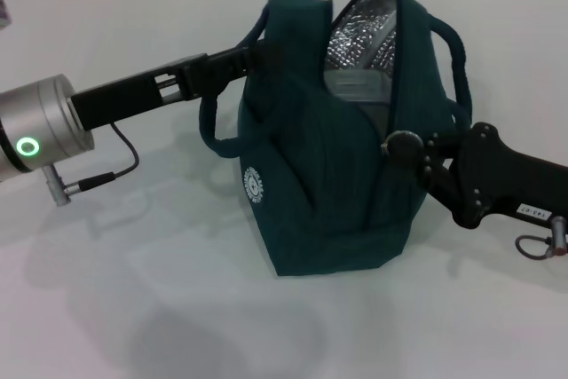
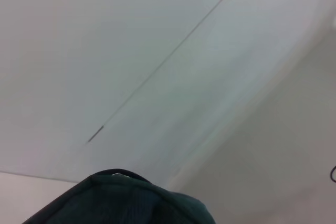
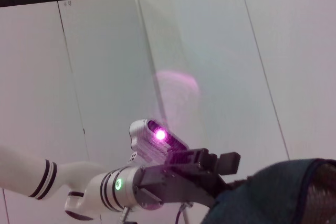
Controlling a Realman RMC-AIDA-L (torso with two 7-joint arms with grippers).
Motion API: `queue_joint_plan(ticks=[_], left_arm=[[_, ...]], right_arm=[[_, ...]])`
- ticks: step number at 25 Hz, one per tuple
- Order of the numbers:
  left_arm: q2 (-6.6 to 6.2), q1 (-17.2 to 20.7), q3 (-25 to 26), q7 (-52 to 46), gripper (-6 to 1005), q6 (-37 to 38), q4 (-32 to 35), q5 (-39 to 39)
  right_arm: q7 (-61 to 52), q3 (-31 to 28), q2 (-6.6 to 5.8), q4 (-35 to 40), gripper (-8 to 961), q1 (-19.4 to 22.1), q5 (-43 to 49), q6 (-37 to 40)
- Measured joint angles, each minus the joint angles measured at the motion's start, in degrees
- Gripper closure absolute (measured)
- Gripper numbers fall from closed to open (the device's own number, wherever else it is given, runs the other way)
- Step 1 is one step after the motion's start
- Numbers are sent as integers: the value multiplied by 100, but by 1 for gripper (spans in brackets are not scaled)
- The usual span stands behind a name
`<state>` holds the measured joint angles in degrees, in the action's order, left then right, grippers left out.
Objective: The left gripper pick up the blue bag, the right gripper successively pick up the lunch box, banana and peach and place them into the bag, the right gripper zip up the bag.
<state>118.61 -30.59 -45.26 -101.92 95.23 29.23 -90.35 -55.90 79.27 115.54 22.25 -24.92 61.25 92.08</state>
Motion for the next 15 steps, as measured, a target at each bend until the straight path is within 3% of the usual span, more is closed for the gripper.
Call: queue_joint_plan(ticks=[6, 11, 15], left_arm=[[-45, 129, 320, 336, 595, -159, -55, 49], [-77, 457, 506, 1302, 424, 498, -63, 339], [-4, 760, 462, 2042, 274, 898, -161, 265]], right_arm=[[-18, -8, 2, 151, 946, -28, 39, -8], [-33, -8, -4, 167, 946, -153, 50, -30], [-40, -1, -12, 206, 946, -300, 53, -104]])
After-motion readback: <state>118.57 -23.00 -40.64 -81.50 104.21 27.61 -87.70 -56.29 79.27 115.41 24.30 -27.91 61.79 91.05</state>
